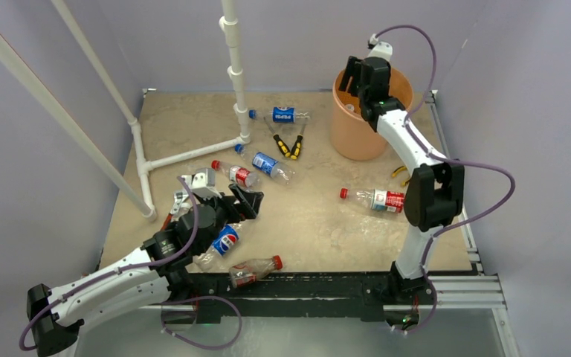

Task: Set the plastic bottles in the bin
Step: Place the plastic bottle in the trash bin.

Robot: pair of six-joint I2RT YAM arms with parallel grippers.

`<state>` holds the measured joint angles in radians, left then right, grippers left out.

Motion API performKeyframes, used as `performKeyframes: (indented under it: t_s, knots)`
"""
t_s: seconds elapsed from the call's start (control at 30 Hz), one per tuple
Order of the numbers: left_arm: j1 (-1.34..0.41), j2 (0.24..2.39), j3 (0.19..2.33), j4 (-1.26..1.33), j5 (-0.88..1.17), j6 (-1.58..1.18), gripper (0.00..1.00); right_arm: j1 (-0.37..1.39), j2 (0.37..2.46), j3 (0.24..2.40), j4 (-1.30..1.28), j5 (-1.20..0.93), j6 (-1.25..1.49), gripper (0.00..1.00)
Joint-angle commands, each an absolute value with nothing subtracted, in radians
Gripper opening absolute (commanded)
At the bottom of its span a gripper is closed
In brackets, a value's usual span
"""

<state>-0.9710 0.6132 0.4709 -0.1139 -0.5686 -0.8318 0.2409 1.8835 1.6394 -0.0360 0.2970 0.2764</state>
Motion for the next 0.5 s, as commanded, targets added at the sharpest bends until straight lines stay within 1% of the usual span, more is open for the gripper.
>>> performKeyframes:
  t_s: [0.0,0.13,0.23,0.3,0.47]
  knots:
    - [-0.973,0.611,0.51,-0.138,-0.582,-0.866,0.98,0.236,1.778,1.754,-0.075,0.31,0.324,0.74]
    - [-0.972,0.603,0.536,-0.206,-0.622,-0.869,0.99,0.237,1.658,1.772,-0.041,0.312,0.332,0.75]
    - [-0.972,0.59,0.552,-0.237,-0.646,-0.856,0.99,0.239,1.522,1.737,-0.047,0.256,0.362,0.76]
    - [-0.971,0.585,0.568,-0.265,-0.687,-0.848,0.99,0.242,1.39,1.629,-0.013,0.163,0.39,0.76]
    - [-0.971,0.584,0.589,-0.371,-0.81,-0.922,0.99,0.251,1.032,1.131,0.264,-0.283,0.516,0.73]
